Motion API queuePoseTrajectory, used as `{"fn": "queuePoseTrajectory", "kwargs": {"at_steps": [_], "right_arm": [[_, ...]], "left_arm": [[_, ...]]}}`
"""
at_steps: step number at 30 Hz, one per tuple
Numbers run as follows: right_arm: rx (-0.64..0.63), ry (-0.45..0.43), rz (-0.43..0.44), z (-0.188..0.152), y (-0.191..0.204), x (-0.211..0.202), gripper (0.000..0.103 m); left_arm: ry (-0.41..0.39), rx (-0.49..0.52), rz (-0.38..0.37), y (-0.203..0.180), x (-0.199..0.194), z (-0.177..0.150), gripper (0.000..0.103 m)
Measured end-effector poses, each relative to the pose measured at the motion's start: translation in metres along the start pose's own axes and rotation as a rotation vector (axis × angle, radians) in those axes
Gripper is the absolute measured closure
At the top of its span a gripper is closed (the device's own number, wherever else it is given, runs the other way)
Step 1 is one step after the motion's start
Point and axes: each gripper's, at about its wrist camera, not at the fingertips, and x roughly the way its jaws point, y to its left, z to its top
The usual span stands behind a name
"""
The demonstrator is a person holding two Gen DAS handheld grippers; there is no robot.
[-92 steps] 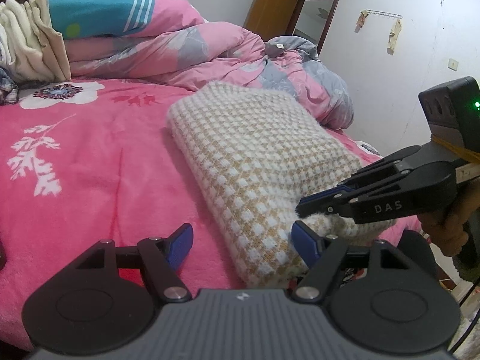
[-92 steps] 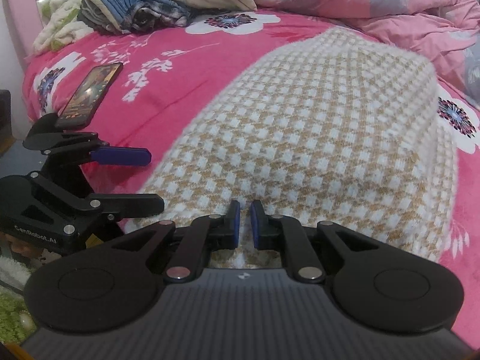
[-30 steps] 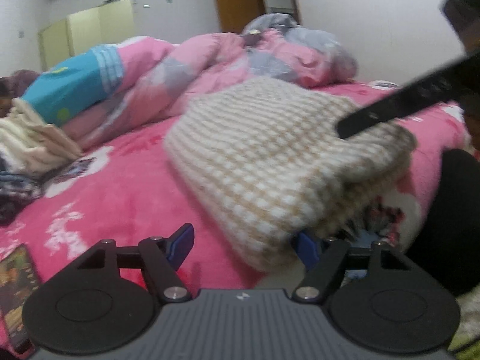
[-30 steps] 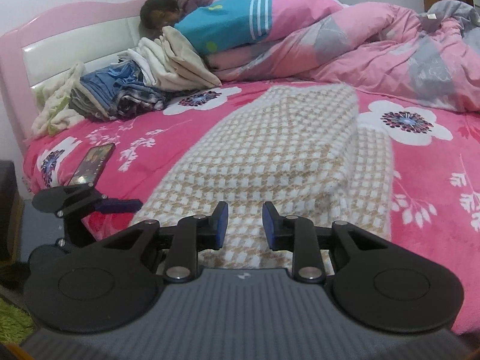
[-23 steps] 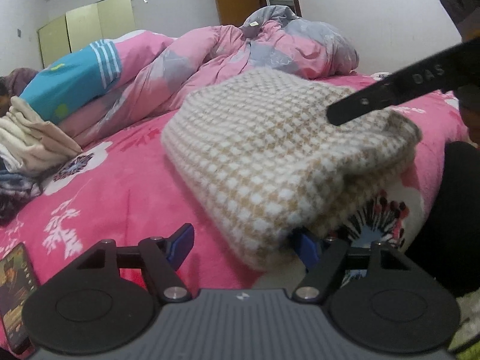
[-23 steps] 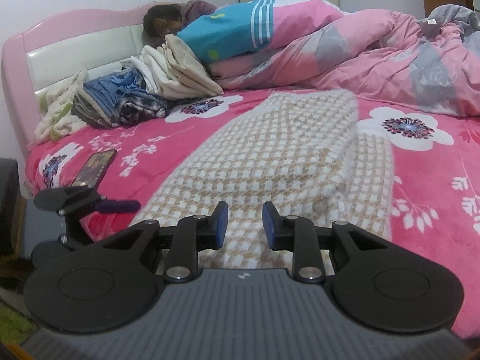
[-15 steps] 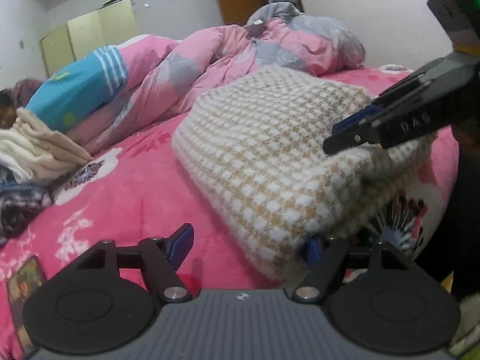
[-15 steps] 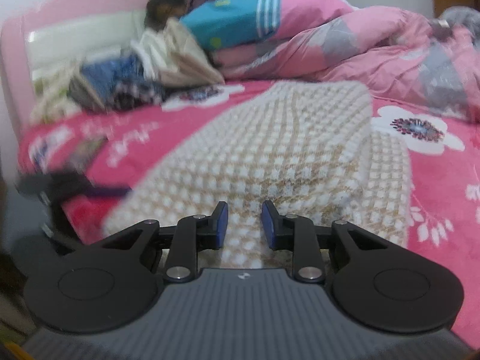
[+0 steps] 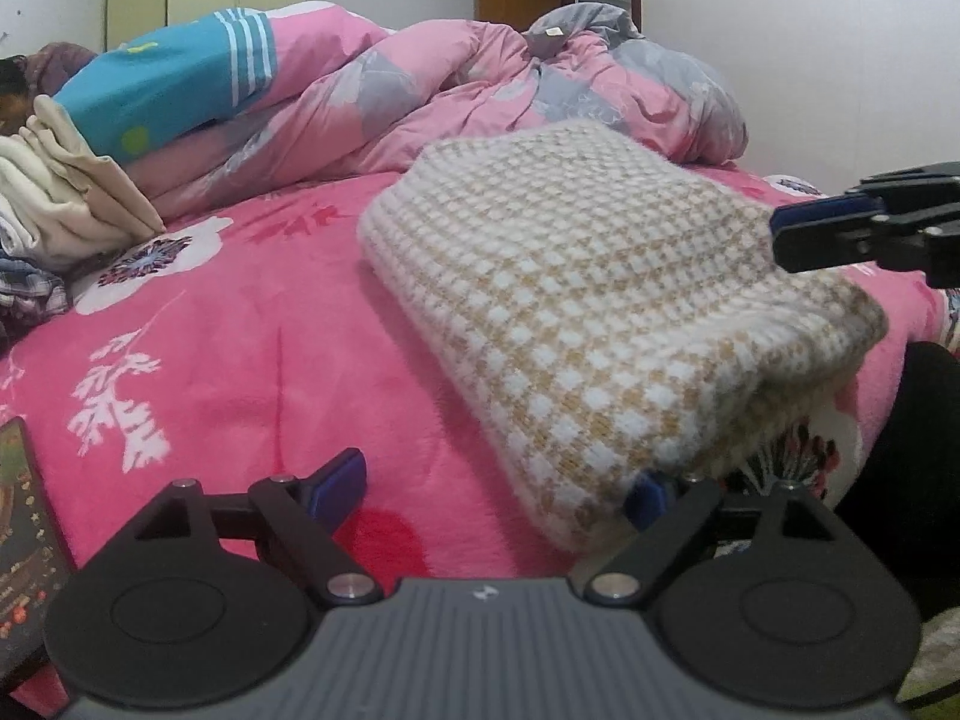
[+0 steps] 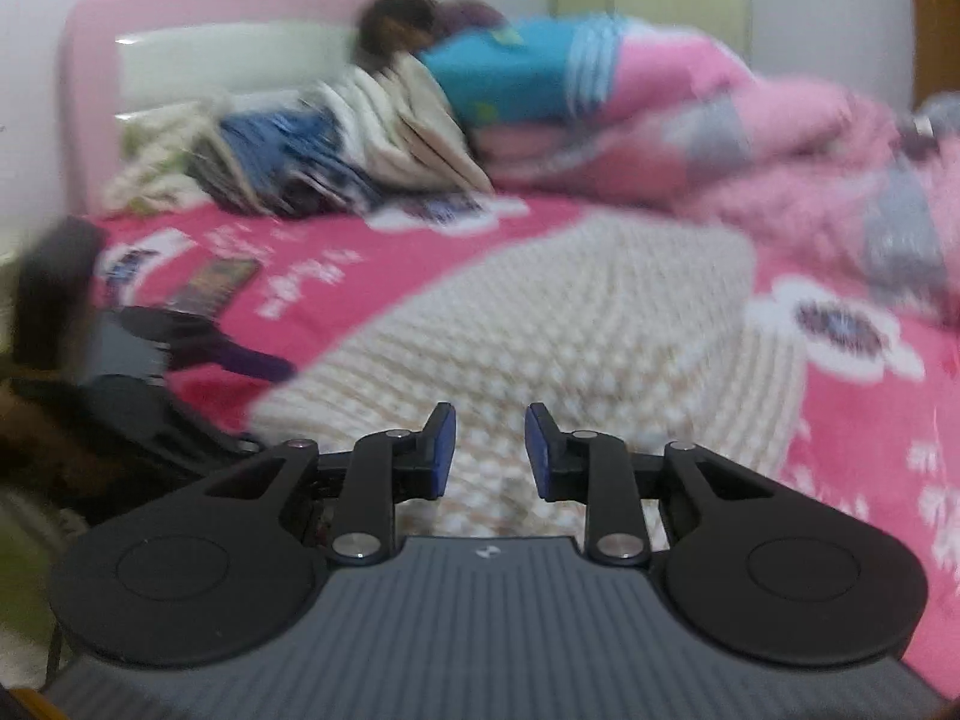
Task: Fold clothes
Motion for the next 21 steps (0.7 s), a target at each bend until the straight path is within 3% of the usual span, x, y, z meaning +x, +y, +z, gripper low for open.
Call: {"fn": "queuePoseTrajectory", "kwargs": {"at_steps": [6, 9, 10, 12, 16, 21], "right_arm": [[0.131, -0.038, -0.054, -0.018, -0.014, -0.025, 0.077], [0.197, -0.065, -0.070, -0.031, -0.016, -0.034, 0.077], [0.204, -0.077, -0.074, -0.034, -0.015, -0.035, 0.077], [0.210, -0.105, -0.076, -0.036, -0.012, -0.037, 0.078], [0.210, -0.129, -0.076, -0.042, -0.014, -0.033, 0.078], [0.269, -0.073, -0.097, -0.061, -0.028, -0.021, 0.087]], "left_arm": [[-0.007, 0.041, -0.038, 0.000, -0.046, 0.006, 0.016], [-0.088, 0.014, -0.090, -0.002, -0.059, 0.021, 0.016], [-0.113, 0.008, -0.107, -0.005, -0.060, 0.027, 0.022], [-0.116, 0.039, -0.137, -0.019, -0.048, 0.041, 0.043], [-0.073, 0.156, -0.173, -0.051, -0.012, 0.048, 0.049], [-0.022, 0.242, -0.192, -0.070, 0.008, 0.046, 0.049]]}}
